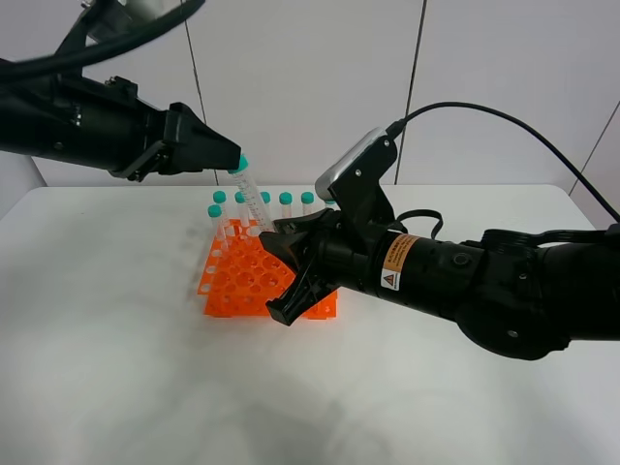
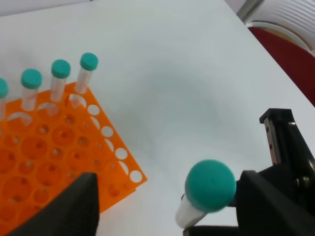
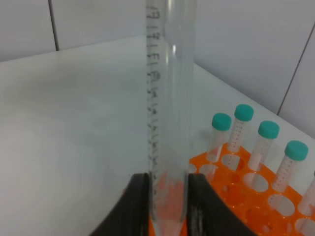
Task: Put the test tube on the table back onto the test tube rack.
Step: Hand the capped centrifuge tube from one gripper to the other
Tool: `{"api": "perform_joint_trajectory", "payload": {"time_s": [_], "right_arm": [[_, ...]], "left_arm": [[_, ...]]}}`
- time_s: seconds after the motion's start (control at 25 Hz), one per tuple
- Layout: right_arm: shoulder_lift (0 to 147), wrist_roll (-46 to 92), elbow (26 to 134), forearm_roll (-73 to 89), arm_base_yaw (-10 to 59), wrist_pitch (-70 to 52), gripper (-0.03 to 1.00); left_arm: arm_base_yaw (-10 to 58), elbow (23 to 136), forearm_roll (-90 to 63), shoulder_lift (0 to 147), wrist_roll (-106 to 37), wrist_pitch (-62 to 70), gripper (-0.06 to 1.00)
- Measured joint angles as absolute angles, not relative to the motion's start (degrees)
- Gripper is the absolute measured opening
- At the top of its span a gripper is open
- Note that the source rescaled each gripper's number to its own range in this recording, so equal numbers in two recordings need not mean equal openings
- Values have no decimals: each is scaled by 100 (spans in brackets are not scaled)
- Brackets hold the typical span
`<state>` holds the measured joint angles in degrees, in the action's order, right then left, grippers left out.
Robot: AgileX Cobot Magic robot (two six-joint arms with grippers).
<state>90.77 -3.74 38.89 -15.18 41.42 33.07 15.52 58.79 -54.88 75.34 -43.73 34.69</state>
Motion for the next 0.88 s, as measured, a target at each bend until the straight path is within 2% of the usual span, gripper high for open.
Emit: {"api": "perform_joint_trajectory", "payload": {"time_s": [0.88], "right_arm": [[9077, -374, 3889, -1512, 4142, 3542, 1]], "left_arm": [[1552, 5879, -5974, 7599, -4775, 3336, 100]]}}
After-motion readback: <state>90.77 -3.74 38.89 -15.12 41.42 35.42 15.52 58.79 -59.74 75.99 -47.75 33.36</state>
